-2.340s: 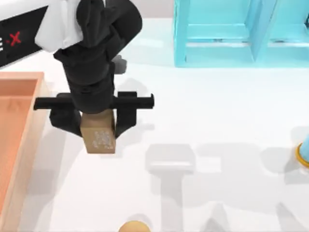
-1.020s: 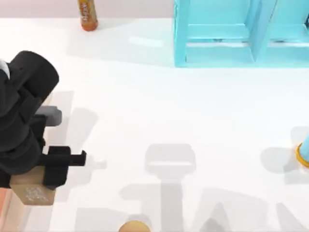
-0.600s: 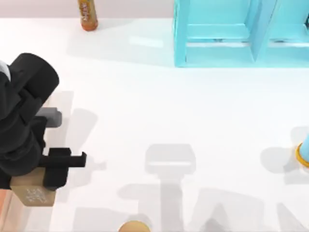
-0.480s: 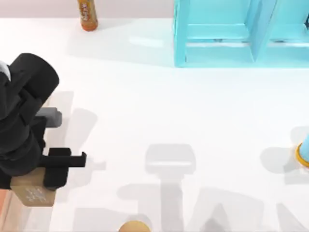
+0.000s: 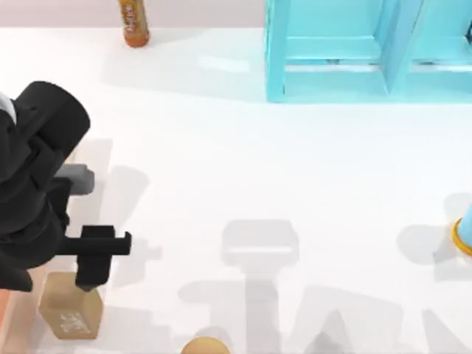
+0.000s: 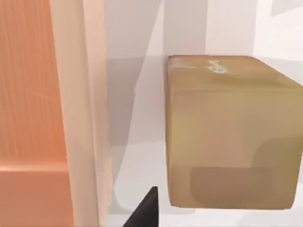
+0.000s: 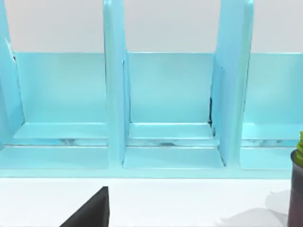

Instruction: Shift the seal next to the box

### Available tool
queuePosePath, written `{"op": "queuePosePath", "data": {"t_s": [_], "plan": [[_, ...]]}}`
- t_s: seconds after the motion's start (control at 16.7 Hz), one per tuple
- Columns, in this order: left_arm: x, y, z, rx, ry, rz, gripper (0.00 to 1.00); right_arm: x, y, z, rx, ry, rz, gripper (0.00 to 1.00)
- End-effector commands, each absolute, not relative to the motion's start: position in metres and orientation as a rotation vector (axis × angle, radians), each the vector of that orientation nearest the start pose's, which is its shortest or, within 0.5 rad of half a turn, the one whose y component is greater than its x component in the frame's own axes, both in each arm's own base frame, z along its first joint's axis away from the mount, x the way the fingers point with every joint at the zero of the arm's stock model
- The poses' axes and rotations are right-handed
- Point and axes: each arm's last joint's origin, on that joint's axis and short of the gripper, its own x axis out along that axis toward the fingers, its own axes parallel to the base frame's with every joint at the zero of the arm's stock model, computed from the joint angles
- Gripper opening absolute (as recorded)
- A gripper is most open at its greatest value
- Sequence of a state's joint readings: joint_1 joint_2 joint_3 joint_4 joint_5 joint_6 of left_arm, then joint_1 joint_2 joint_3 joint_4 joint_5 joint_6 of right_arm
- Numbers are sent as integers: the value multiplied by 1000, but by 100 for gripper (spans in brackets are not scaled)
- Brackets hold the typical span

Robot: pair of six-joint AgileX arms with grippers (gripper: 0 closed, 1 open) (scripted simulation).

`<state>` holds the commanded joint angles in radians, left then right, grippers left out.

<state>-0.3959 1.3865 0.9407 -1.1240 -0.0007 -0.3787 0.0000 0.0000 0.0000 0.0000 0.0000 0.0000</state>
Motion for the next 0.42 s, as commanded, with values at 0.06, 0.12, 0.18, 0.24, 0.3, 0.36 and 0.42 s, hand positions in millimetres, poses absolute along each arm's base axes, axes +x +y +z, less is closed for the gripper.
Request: {"op": "queuePosePath", "data": {"t_s": [0.06,0.12,0.18,0.24,0.3,0.36,0.42], "plan": [[208,-85,209,16,1569,-15,98,106,-1,160,0,0,0,100],[208,-85,209,16,1569,-15,100,106,-1,160,0,0,0,100],[208,-85,209,16,1569,-15,100,106,-1,160,0,0,0,100],[208,-85,209,16,1569,-15,100,106,-1,160,0,0,0,100],[208,-85,209,16,1569,-15,100,106,-1,160,0,0,0,100],[208,-85,209,16,1569,-15,100,106,-1,160,0,0,0,100],[208,-85,209,16,1569,-15,100,106,-1,160,0,0,0,100]]}}
